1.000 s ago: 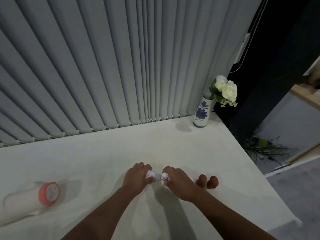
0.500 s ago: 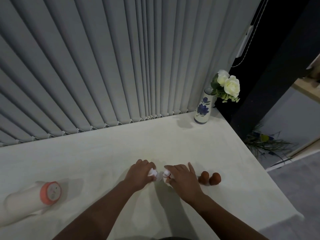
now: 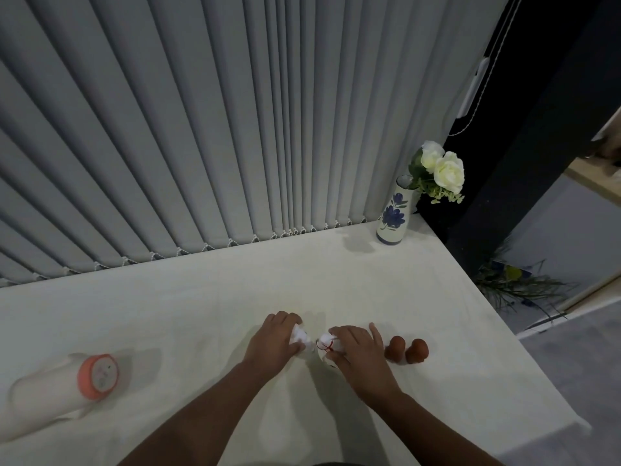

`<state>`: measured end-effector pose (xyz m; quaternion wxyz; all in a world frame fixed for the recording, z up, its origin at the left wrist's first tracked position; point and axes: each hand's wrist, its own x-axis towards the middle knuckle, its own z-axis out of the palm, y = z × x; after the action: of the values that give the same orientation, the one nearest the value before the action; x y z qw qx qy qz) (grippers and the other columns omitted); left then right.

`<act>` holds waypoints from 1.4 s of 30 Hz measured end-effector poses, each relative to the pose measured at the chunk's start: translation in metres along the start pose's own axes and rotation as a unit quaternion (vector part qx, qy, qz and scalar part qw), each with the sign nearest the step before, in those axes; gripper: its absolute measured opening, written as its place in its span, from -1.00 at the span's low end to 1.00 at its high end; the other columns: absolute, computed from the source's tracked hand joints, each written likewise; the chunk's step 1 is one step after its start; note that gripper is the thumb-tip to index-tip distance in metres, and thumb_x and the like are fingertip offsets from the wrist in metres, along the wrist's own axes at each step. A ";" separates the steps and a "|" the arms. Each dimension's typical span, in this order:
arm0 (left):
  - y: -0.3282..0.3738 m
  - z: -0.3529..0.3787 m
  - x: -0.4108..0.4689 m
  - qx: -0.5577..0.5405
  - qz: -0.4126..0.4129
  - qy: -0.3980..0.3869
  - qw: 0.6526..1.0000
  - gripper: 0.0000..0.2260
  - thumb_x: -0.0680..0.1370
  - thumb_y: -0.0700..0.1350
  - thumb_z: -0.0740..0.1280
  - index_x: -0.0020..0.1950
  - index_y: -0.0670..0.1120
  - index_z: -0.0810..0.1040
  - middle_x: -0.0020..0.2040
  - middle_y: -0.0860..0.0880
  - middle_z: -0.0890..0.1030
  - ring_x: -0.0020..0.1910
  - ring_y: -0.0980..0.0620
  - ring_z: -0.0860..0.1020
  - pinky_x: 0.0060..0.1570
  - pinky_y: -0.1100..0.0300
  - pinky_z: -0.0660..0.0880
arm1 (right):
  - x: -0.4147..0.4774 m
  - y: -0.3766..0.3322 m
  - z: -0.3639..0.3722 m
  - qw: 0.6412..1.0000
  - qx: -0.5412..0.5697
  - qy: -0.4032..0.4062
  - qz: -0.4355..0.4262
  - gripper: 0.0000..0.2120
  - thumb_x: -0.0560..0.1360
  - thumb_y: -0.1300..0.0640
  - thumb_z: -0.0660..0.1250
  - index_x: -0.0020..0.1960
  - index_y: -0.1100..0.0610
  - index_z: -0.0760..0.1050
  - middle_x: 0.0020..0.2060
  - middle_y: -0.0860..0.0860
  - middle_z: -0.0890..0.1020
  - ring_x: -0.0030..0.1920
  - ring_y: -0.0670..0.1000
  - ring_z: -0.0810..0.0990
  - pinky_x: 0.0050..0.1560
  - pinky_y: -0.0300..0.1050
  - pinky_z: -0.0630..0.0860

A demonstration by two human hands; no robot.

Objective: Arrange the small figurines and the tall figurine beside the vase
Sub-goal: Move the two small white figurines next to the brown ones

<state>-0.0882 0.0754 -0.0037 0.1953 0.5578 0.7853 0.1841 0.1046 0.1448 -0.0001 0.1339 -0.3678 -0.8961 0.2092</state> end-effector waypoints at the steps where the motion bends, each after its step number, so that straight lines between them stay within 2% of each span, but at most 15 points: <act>1: 0.000 -0.003 0.001 0.004 0.001 0.004 1.000 -0.66 0.45 0.00 0.35 0.21 0.01 0.44 0.14 0.04 0.50 0.12 0.01 0.40 0.00 0.09 0.45 | 0.003 0.000 -0.002 1.000 0.003 0.005 -0.008 -0.74 0.55 0.01 0.26 0.24 -0.03 0.46 0.20 -0.13 0.56 0.28 -0.10 0.44 0.44 -0.05 -0.15; 4: 0.000 -0.006 0.003 0.008 0.003 0.004 1.000 -0.66 0.46 0.02 0.35 0.21 0.02 0.43 0.13 0.05 0.50 0.12 0.01 0.41 -0.02 0.09 0.45 | 0.004 0.001 -0.004 1.000 0.004 0.008 -0.018 -0.73 0.55 0.00 0.26 0.23 -0.03 0.47 0.19 -0.13 0.56 0.27 -0.10 0.45 0.43 -0.08 -0.13; 8: 0.001 -0.007 0.001 0.023 0.017 -0.005 1.000 -0.67 0.47 0.04 0.33 0.21 0.03 0.44 0.13 0.05 0.50 0.13 0.02 0.42 -0.03 0.11 0.43 | 0.001 0.003 -0.001 1.000 0.006 0.019 -0.012 -0.76 0.54 0.02 0.28 0.20 -0.04 0.48 0.16 -0.14 0.58 0.23 -0.09 0.48 0.47 0.00 -0.03; 11: -0.004 -0.004 -0.003 0.028 0.024 -0.005 0.999 -0.65 0.45 0.06 0.29 0.21 0.02 0.45 0.13 0.04 0.52 0.12 0.01 0.44 -0.02 0.12 0.42 | -0.002 0.003 0.003 1.000 0.004 0.019 -0.007 -0.75 0.54 0.01 0.28 0.21 -0.04 0.48 0.17 -0.15 0.58 0.23 -0.10 0.48 0.44 -0.05 -0.05; 16: -0.006 -0.002 -0.003 0.029 0.021 -0.007 0.999 -0.66 0.50 0.01 0.30 0.27 0.05 0.42 0.20 0.06 0.50 0.16 0.02 0.44 0.01 0.13 0.43 | -0.003 0.005 0.006 1.000 -0.002 0.017 -0.011 -0.74 0.53 0.00 0.28 0.21 -0.04 0.47 0.17 -0.15 0.58 0.23 -0.10 0.48 0.47 0.01 0.02; 21: -0.004 -0.006 -0.005 0.034 0.026 -0.006 0.999 -0.62 0.52 -0.02 0.29 0.33 0.04 0.38 0.29 0.06 0.45 0.22 0.02 0.43 0.07 0.11 0.45 | -0.003 0.007 0.007 0.999 0.006 0.029 -0.019 -0.73 0.53 -0.02 0.27 0.22 -0.05 0.46 0.17 -0.17 0.57 0.24 -0.12 0.46 0.44 -0.09 -0.04; 24: -0.006 -0.006 -0.010 0.040 0.027 0.005 0.999 -0.58 0.52 -0.04 0.31 0.37 0.03 0.35 0.33 0.05 0.43 0.25 0.02 0.42 0.10 0.11 0.46 | -0.004 0.009 0.011 0.998 0.002 0.051 -0.029 -0.74 0.50 -0.05 0.26 0.17 -0.07 0.47 0.11 -0.16 0.60 0.17 -0.11 0.51 0.42 -0.14 0.00; 28: -0.014 -0.007 -0.022 0.052 0.020 0.025 0.998 -0.55 0.51 -0.02 0.32 0.39 0.02 0.33 0.36 0.05 0.41 0.27 0.00 0.43 0.12 0.10 0.47 | -0.005 0.012 0.016 0.997 0.004 0.068 -0.025 -0.67 0.46 -0.13 0.15 0.15 -0.07 0.47 0.08 -0.16 0.62 0.13 -0.11 0.54 0.41 -0.05 0.10; 32: -0.026 -0.007 -0.039 0.056 0.022 0.061 0.996 -0.49 0.49 -0.04 0.35 0.42 0.00 0.30 0.37 0.00 0.43 0.28 -0.03 0.45 0.16 0.09 0.47 | -0.006 0.011 0.017 0.997 -0.009 0.078 -0.015 -0.68 0.44 -0.13 0.16 0.15 -0.09 0.44 0.06 -0.18 0.62 0.12 -0.13 0.55 0.41 -0.08 0.00; 35: -0.034 -0.011 -0.047 0.054 0.018 0.080 0.995 -0.48 0.51 -0.02 0.33 0.43 -0.01 0.28 0.39 -0.01 0.41 0.32 -0.03 0.42 0.21 0.09 0.43 | -0.008 0.005 0.017 0.997 -0.016 0.075 -0.002 -0.61 0.44 -0.13 0.11 0.22 -0.07 0.40 0.12 -0.12 0.61 0.19 -0.07 0.53 0.46 0.01 -0.03; 38: -0.046 -0.018 -0.056 0.061 0.027 0.094 0.993 -0.51 0.51 -0.02 0.31 0.42 -0.01 0.29 0.38 -0.02 0.42 0.34 -0.04 0.41 0.24 0.08 0.41 | -0.011 -0.008 0.020 0.996 -0.032 0.080 0.015 -0.53 0.46 -0.15 0.08 0.33 -0.03 0.30 0.28 -0.03 0.52 0.34 0.03 0.41 0.47 0.18 0.03; 40: -0.052 -0.022 -0.060 0.069 0.029 0.108 0.991 -0.53 0.51 -0.03 0.32 0.41 -0.01 0.32 0.38 -0.03 0.44 0.34 -0.04 0.41 0.24 0.07 0.41 | -0.011 -0.016 0.021 0.994 -0.045 0.094 0.024 -0.50 0.49 -0.15 0.08 0.37 0.01 0.28 0.35 0.02 0.47 0.39 0.08 0.35 0.47 0.21 0.05; 42: -0.064 -0.030 -0.068 0.070 0.022 0.121 0.990 -0.54 0.52 -0.02 0.31 0.40 0.00 0.32 0.38 -0.03 0.43 0.35 -0.05 0.40 0.26 0.06 0.39 | -0.009 -0.035 0.024 0.991 -0.059 0.113 0.028 -0.50 0.51 -0.14 0.06 0.39 0.03 0.27 0.39 0.05 0.43 0.42 0.10 0.29 0.47 0.19 -0.02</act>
<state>-0.1342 -0.0114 -0.0037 0.0553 0.5607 0.8019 0.1987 0.0801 0.1094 -0.0057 0.2064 -0.4215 -0.8752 0.1172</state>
